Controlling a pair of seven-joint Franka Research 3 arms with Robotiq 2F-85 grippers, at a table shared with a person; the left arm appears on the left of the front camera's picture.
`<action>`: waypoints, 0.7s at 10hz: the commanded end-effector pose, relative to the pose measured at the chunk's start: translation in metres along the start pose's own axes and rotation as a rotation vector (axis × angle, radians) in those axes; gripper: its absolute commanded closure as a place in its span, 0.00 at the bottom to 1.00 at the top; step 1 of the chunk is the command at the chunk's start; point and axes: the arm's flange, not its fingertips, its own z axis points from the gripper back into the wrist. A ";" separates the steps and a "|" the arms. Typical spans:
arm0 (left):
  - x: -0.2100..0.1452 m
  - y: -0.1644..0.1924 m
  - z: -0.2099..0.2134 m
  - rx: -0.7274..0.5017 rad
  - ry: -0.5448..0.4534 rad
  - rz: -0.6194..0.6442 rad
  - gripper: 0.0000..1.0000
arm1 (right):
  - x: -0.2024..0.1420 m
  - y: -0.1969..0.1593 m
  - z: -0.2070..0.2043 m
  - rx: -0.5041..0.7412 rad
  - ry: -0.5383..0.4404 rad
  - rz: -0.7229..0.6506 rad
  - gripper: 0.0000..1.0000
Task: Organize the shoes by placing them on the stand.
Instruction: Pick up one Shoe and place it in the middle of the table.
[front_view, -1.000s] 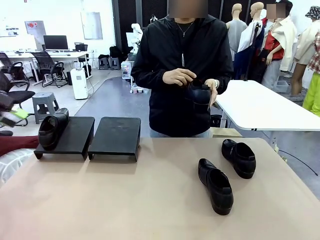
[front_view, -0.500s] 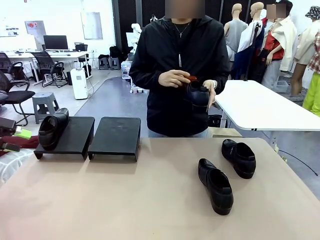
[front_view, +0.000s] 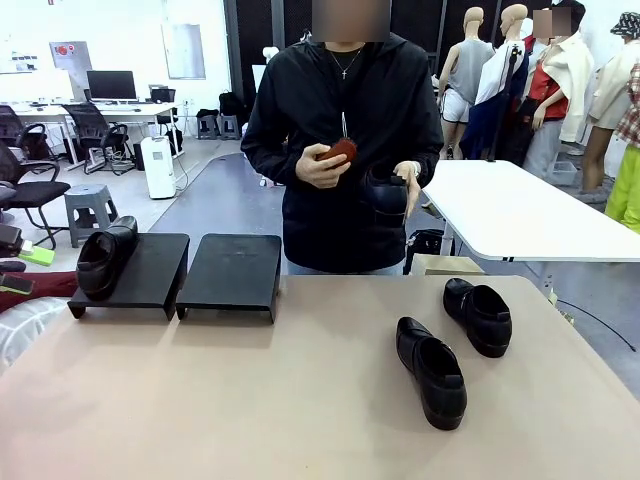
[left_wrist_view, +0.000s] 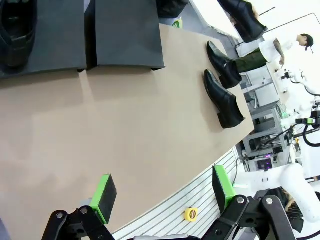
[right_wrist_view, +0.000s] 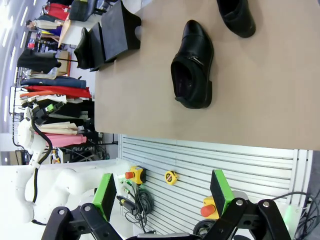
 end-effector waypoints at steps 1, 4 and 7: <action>0.000 0.002 0.000 0.003 0.012 -0.012 0.00 | 0.001 0.002 0.001 0.036 -0.009 0.023 0.00; 0.000 0.002 0.000 0.003 0.012 -0.012 0.00 | 0.001 0.002 0.001 0.036 -0.009 0.023 0.00; 0.000 0.002 0.000 0.003 0.012 -0.012 0.00 | 0.001 0.002 0.001 0.036 -0.009 0.023 0.00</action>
